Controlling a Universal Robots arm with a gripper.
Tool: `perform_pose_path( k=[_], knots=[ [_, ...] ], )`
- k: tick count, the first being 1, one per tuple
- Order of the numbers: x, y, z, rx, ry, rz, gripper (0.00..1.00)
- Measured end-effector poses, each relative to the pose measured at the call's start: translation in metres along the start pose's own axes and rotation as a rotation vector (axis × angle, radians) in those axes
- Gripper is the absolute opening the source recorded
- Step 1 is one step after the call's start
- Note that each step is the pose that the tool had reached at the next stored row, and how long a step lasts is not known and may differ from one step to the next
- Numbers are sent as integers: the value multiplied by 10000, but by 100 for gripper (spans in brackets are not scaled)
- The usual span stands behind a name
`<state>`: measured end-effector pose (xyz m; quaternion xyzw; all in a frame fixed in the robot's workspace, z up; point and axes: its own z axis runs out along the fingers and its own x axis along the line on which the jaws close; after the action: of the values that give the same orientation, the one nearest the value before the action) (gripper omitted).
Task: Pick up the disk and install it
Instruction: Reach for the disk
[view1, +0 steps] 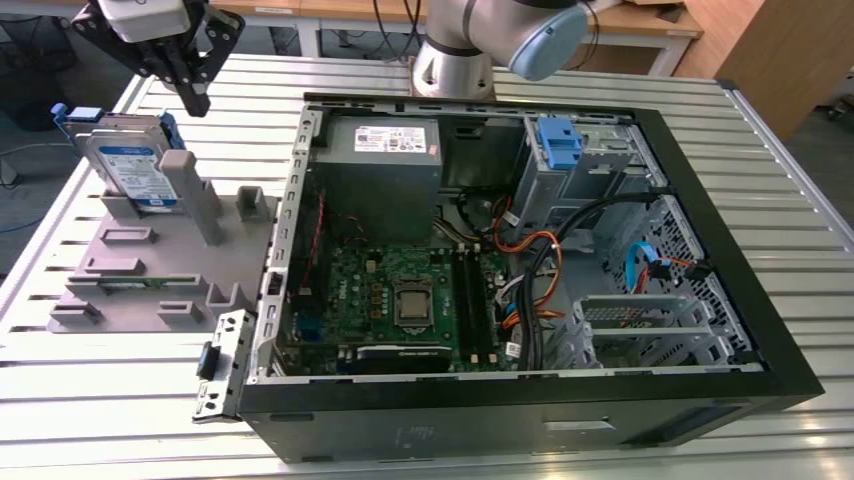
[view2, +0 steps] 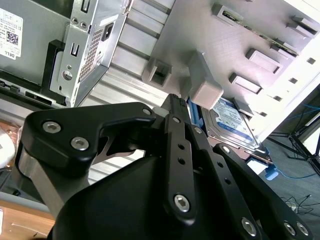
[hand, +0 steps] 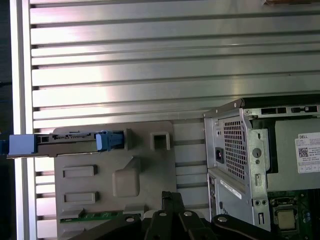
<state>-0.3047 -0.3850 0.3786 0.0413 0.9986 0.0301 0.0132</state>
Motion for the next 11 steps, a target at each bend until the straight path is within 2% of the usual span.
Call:
perform_pose_path(
  k=[6,11],
  knots=[
    [1,0,0,0,1,0,11],
    [1,0,0,7,68,4,11]
  ],
)
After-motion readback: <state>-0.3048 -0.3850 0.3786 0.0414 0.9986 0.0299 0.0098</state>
